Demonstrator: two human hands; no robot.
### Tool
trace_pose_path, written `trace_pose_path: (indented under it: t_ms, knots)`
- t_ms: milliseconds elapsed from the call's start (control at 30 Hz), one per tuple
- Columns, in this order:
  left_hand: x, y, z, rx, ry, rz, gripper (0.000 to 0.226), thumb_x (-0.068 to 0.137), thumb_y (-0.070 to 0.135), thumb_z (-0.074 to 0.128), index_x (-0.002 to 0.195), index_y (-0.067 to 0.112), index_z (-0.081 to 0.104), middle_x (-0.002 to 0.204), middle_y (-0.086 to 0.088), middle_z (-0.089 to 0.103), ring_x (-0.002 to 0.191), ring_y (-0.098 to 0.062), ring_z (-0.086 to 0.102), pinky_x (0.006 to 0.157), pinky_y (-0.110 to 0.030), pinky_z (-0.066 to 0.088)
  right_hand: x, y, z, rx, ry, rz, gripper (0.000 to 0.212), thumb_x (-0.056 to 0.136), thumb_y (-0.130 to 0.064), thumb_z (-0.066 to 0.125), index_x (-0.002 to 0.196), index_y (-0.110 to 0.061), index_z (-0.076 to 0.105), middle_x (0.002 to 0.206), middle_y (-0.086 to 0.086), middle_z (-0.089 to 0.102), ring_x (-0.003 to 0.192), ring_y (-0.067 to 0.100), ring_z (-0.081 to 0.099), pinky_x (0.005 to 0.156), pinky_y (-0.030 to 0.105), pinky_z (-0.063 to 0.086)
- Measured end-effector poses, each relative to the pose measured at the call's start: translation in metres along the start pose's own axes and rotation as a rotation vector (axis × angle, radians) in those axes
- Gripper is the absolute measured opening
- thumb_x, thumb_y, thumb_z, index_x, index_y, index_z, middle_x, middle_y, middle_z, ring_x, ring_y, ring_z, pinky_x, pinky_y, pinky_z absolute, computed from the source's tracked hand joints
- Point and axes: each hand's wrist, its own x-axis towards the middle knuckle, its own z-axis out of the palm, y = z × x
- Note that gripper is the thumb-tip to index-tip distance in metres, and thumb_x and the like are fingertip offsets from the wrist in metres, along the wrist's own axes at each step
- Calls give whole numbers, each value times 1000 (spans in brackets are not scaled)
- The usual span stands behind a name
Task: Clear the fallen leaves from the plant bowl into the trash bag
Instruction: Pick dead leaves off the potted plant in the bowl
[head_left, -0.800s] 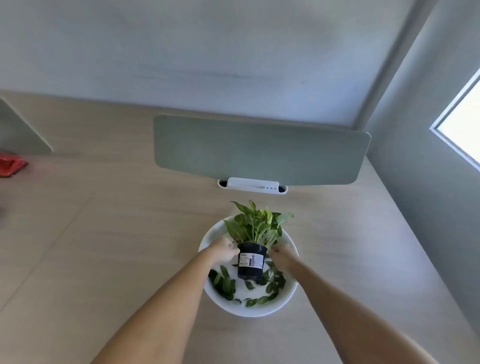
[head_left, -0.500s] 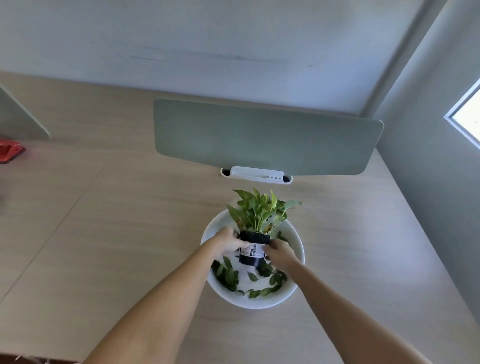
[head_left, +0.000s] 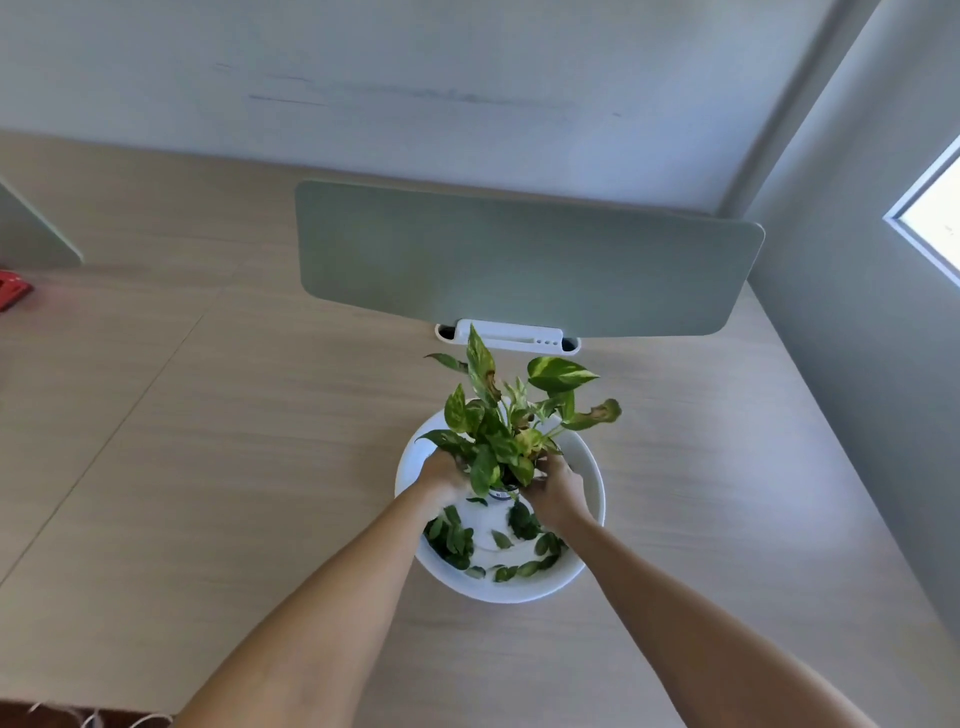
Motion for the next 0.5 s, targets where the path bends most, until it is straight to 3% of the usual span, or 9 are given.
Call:
trace_pose_path:
  t_ms: [100, 267, 300, 367, 433, 500]
  knots:
    - [-3, -4, -2, -3, -5, 28, 52, 74, 16, 75, 123, 9, 58, 118, -5, 63, 114, -24, 56, 93, -31, 47, -3, 5, 1, -26, -19, 22, 41, 83, -14, 65, 123, -8, 54, 116, 10, 69, 106, 30, 64, 91, 33, 48]
    - [-8, -6, -3, 48, -11, 103, 30, 71, 1, 72, 101, 5, 68, 85, 1, 64, 89, -17, 57, 69, -21, 44, -13, 13, 3, -31, -19, 25, 43, 83, -14, 65, 123, -10, 51, 114, 11, 70, 102, 32, 64, 88, 33, 48]
    - [-7, -7, -2, 99, 7, 113, 28, 73, 1, 71, 100, 5, 68, 88, 0, 65, 92, -17, 57, 71, -21, 45, -15, 14, 4, -54, -15, 16, 46, 83, -14, 64, 125, -10, 48, 115, 12, 68, 105, 33, 62, 87, 33, 48]
    - [-6, -11, 2, 279, 38, 123, 37, 78, 1, 67, 115, 2, 61, 112, -8, 62, 111, -23, 57, 86, -27, 48, -16, 17, 8, -155, -36, 3, 60, 82, -15, 65, 135, -11, 38, 124, 13, 62, 115, 35, 55, 92, 38, 47]
    - [-6, -22, 9, 475, 17, 129, 58, 77, 8, 70, 131, 6, 51, 135, -11, 50, 128, -29, 46, 101, -35, 44, -19, 22, 12, -292, -109, 39, 82, 78, -22, 69, 146, -18, 24, 138, 10, 49, 126, 37, 41, 100, 45, 43]
    - [-6, -36, 16, 650, -71, 144, 85, 70, 23, 78, 144, 18, 38, 147, -8, 34, 139, -30, 29, 111, -43, 36, -21, 28, 18, -376, -165, 83, 91, 73, -29, 74, 148, -27, 21, 145, 10, 38, 131, 38, 33, 104, 47, 39]
